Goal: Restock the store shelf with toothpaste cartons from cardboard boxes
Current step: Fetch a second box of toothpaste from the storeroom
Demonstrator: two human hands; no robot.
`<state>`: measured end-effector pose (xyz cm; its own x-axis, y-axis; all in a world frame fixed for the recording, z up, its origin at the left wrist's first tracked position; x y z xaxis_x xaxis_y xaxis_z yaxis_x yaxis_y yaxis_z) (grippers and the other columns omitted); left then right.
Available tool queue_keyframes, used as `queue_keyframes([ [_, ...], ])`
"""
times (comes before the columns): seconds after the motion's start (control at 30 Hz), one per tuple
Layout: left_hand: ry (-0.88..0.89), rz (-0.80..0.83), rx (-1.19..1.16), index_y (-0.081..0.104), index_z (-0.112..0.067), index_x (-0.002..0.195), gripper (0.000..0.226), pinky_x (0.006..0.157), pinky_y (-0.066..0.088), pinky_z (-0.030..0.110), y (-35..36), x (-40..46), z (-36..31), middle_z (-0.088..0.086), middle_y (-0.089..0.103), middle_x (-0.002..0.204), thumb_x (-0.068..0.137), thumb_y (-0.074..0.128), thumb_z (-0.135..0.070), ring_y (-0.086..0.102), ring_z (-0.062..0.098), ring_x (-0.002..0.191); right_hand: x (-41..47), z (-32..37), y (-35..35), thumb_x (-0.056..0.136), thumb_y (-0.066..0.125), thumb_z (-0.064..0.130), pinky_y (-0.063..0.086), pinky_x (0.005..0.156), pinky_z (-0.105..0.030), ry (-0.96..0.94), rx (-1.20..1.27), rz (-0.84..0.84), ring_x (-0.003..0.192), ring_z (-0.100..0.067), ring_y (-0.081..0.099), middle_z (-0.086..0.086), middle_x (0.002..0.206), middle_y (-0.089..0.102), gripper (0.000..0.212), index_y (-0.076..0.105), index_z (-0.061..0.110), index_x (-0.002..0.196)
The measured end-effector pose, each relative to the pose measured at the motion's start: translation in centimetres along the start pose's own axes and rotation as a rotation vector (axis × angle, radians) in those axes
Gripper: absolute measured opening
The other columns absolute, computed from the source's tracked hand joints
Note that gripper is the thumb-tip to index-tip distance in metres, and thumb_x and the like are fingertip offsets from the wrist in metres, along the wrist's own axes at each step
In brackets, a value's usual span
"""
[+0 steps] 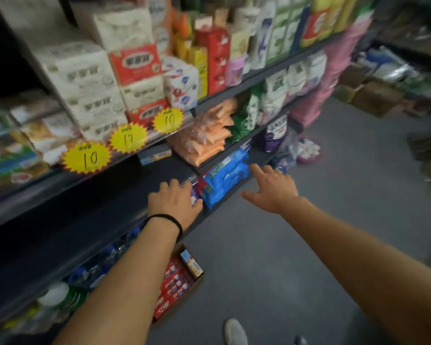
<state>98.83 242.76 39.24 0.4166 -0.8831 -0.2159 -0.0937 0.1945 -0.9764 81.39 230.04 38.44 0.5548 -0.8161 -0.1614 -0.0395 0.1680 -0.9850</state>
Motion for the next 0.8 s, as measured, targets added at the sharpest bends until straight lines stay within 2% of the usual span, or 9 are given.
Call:
queue_keyframes([
  [0.23,0.274,-0.185,0.059,0.049,-0.021,0.123,0.048,0.084,0.043,0.038,-12.0,-0.9,-14.5,0.01,0.049,0.126,0.089,0.043,-0.055,0.044,0.03,0.12,-8.0,-12.2,-10.3,0.08,0.052,0.067,0.041,0.095,-0.043,0.221,0.044,-0.145,0.12,-0.033,0.049,-0.01,0.131,0.05,0.071,0.035,0.028,0.137],
  [0.4,0.434,-0.182,0.088,0.047,-0.022,0.121,0.048,0.083,0.044,0.039,-15.0,1.6,-26.9,0.009,0.049,0.123,0.089,0.042,-0.057,0.046,0.03,0.117,-10.8,-23.4,-13.9,0.082,0.049,0.065,0.04,0.096,-0.044,0.384,0.044,-0.179,0.118,-0.034,0.051,-0.011,0.13,0.051,0.07,0.034,0.028,0.14],
  [0.57,0.604,-0.207,0.123,0.049,-0.024,0.121,0.045,0.089,0.044,0.04,-17.1,6.6,-41.9,0.008,0.05,0.126,0.089,0.042,-0.055,0.046,0.029,0.119,-10.3,-36.8,-15.6,0.082,0.048,0.067,0.039,0.095,-0.043,0.536,0.028,-0.191,0.118,-0.033,0.05,-0.011,0.127,0.051,0.072,0.034,0.027,0.139],
  [0.8,0.725,-0.189,0.086,0.048,-0.021,0.121,0.045,0.089,0.043,0.041,-20.5,15.2,-61.6,0.01,0.047,0.125,0.089,0.042,-0.052,0.044,0.03,0.119,-6.8,-56.3,-19.3,0.084,0.046,0.068,0.037,0.096,-0.045,0.688,0.022,-0.186,0.118,-0.035,0.049,-0.011,0.128,0.049,0.071,0.031,0.026,0.14],
])
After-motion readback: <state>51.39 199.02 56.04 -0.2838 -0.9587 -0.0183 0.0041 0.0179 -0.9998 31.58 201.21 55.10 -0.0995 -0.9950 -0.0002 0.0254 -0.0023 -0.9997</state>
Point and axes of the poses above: each hand's wrist, its own x-axis towards the middle knuckle, its own y-axis out of the palm, z = x × y, the point moved 7 cm from there along x, towards the middle knuckle
